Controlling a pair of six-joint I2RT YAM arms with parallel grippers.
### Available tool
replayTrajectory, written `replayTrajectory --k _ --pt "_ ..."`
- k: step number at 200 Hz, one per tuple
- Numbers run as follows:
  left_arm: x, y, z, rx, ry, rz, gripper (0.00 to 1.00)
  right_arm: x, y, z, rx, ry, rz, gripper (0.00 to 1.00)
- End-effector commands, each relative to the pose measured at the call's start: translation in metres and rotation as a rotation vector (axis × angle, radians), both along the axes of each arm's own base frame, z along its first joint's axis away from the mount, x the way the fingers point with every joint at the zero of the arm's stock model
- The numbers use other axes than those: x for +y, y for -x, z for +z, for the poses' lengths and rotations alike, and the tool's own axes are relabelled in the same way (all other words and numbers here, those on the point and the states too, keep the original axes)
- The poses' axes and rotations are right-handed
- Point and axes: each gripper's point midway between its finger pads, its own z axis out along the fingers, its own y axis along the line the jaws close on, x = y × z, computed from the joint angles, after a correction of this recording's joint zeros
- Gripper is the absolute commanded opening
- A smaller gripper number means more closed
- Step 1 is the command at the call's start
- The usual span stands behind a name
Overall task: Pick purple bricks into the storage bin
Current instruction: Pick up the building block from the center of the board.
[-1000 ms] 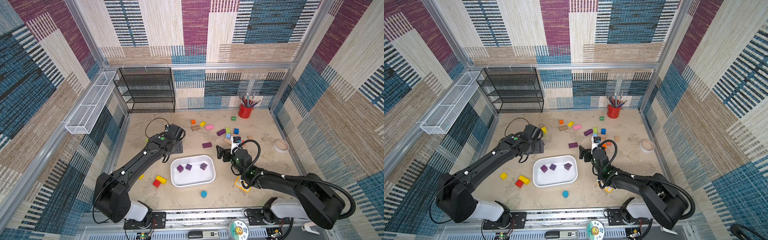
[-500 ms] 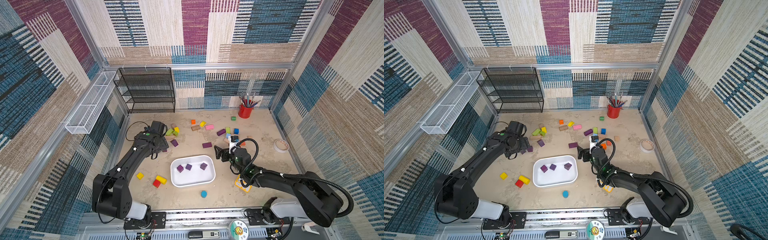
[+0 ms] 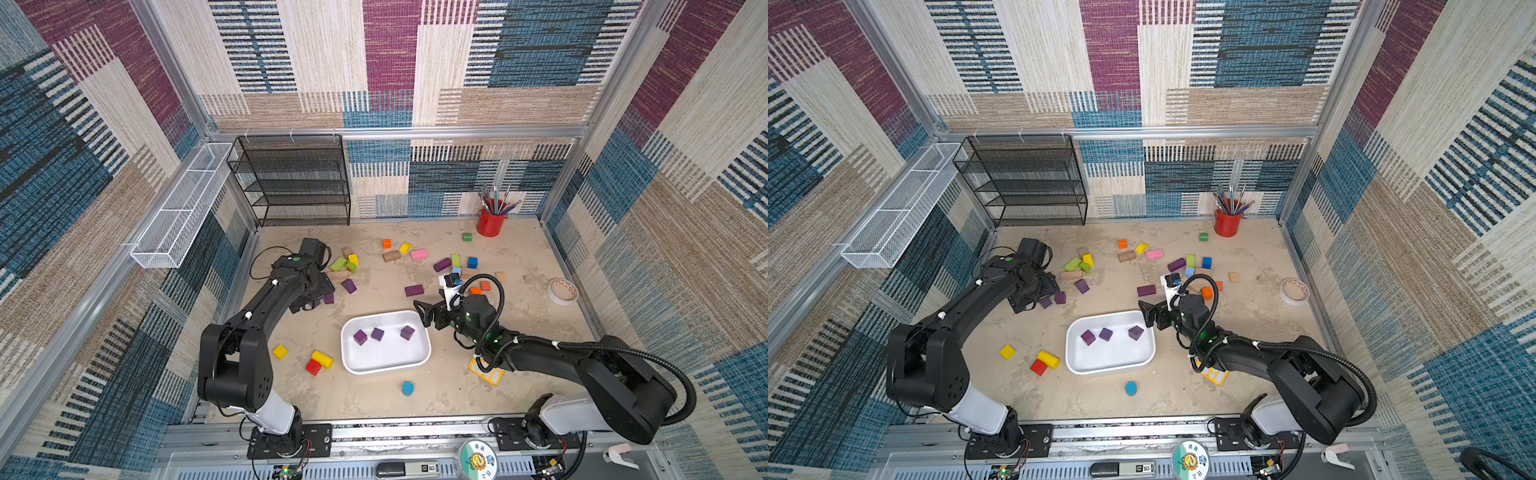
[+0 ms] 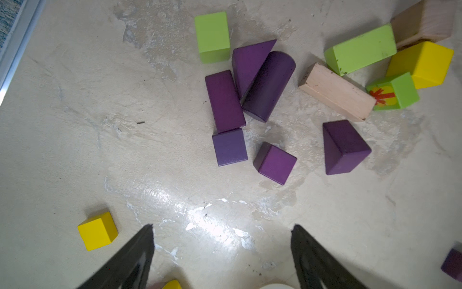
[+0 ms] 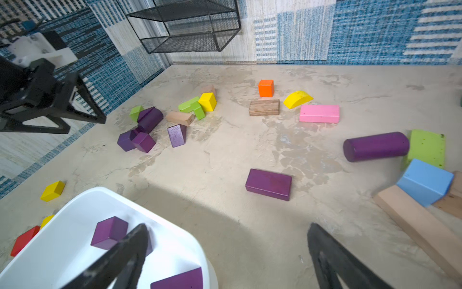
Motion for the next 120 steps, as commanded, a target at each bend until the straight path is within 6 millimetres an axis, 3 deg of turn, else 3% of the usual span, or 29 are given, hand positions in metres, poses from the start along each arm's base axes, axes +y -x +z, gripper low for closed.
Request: replayTrajectory --k 1,67,120 --pt "0.0 -0.001 -0.005 0.021 0.023 0.043 0.85 0.009 0.004 0.016 -0.06 -0.026 0.048 1.0" --pt "0.004 -0.017 -0.036 0.106 0.1 0.089 0.72 0.035 0.026 0.025 -0.141 0.003 0.172 1.0" --pt "0.007 -0.027 -0.054 0.134 0.136 0.091 0.71 0.056 0.046 0.027 -0.186 0.02 0.28 1.0"
